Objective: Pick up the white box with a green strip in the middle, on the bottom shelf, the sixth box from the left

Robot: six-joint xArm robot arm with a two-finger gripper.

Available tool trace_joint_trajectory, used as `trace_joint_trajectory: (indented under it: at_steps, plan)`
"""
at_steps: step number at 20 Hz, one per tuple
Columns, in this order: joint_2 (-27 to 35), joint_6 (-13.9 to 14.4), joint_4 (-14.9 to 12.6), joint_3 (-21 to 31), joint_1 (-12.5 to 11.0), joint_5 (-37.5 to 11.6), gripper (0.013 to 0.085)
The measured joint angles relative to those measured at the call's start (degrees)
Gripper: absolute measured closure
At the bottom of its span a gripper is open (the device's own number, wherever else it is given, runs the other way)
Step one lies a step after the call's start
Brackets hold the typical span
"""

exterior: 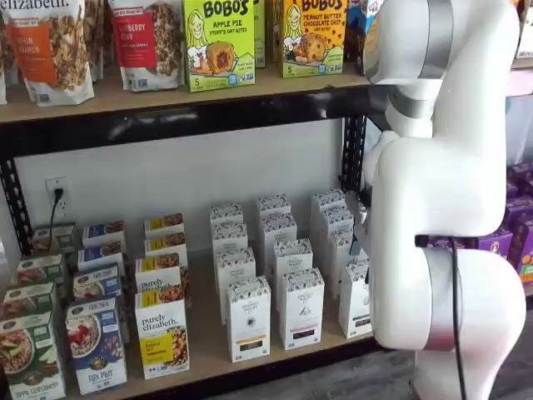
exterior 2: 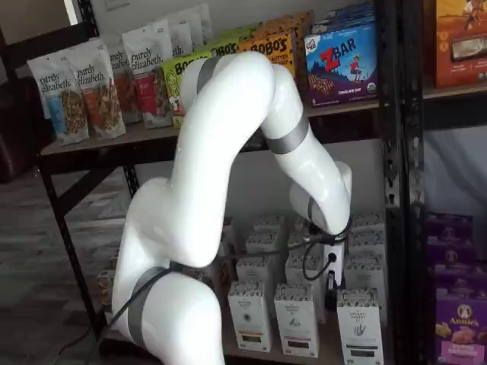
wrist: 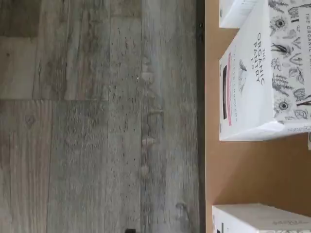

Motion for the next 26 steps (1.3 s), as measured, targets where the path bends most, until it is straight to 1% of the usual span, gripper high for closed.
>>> trace_joint_trajectory:
  at_steps: [1, 2, 3, 4, 7, 12, 15, 16, 18, 22, 26]
  plan:
    - [0.1, 1.1, -1.2, -0.4, 0.0, 0.5, 0.0130]
    - [0.8, 4.1, -4.7, -2.2, -0.1, 2.1, 0.0130]
    - [1.3, 5.4, -6.2, -3.6, -0.2, 3.2, 0.0130]
    - [2.0, 6.2, -6.9, -5.2, -0.2, 4.5, 0.0130]
    - [3.4, 6.8, -7.2, -8.3, -0.1, 6.1, 0.0130]
    - [6.1, 7.9, -8.0, -11.3, 0.4, 4.5, 0.0130]
    - [8.0, 9.9, -10.3, -12.2, 0.5, 2.3, 0.0130]
    - [8.7, 10.1, -10.7, -12.5, 0.6, 1.6, 0.0130]
    - [9.9, 10.0, -10.6, -13.3, 0.6, 1.1, 0.0130]
    - [12.5, 9.1, -9.7, -15.5, 0.5, -0.1, 0.0130]
    - [15.4, 9.7, -10.4, -18.4, 0.5, -0.8, 0.0130]
